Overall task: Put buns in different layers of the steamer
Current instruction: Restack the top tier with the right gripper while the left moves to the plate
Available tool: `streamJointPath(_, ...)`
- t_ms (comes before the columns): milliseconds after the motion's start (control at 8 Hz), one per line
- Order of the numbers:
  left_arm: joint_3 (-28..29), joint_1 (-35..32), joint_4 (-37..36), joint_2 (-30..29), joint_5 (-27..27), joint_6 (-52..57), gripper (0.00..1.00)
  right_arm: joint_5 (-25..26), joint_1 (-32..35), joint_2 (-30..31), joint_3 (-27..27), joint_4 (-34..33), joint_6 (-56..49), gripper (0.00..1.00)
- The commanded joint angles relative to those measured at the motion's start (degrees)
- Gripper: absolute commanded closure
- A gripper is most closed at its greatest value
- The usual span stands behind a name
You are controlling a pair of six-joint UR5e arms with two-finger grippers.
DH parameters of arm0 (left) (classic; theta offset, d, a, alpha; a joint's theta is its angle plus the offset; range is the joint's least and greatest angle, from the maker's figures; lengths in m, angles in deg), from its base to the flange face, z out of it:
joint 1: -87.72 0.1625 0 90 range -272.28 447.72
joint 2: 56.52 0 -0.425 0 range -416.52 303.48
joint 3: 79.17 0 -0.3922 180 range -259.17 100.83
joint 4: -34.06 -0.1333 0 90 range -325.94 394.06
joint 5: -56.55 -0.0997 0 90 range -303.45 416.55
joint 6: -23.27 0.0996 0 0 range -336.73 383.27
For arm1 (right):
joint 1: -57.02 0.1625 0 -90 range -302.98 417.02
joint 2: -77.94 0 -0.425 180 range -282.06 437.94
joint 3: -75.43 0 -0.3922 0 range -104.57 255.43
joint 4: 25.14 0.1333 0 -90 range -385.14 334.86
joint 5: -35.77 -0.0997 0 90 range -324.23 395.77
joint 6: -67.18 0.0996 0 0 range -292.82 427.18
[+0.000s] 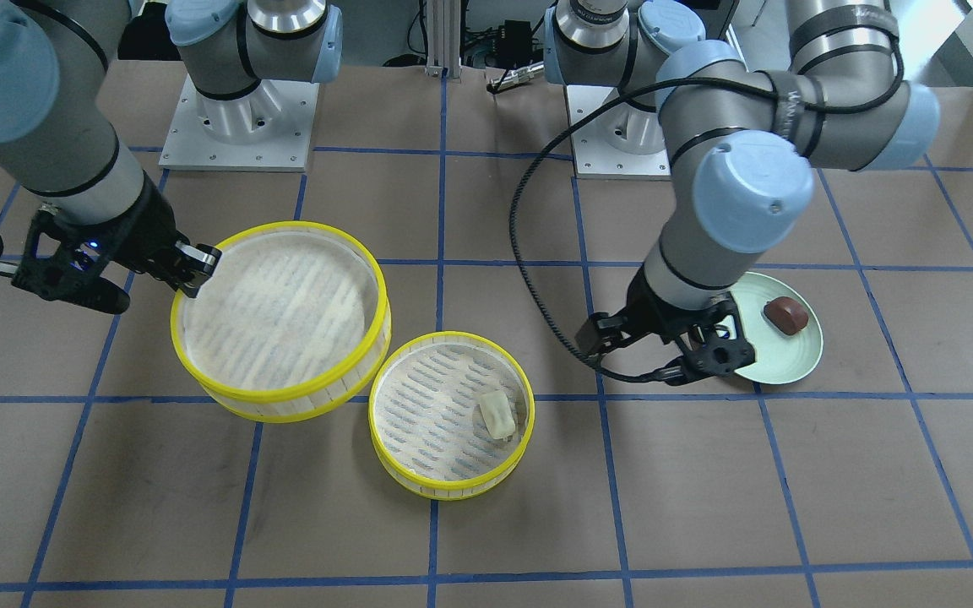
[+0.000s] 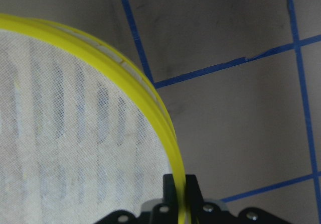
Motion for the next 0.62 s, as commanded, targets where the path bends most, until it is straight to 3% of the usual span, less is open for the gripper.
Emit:
streamJointPath(0, -0.55, 11.82, 4.8, 1.7, -3.01, 6.13, 0.0, -0.01, 9.51, -6.86, -2.02, -6.6, 13.84, 0.91)
streamJointPath(125, -1.43, 15.17, 4.8, 1.7, -6.25, 8.67, 0.0, 0.0, 12.16, -9.23, -3.68, -7.66, 18.06, 0.9)
streamJointPath(500, -5.64, 22.31, 4.45, 1.61, -7.07, 15.19, 0.0, 0.35, 17.19, -12.86, -4.67, -9.77, 24.24, 0.9)
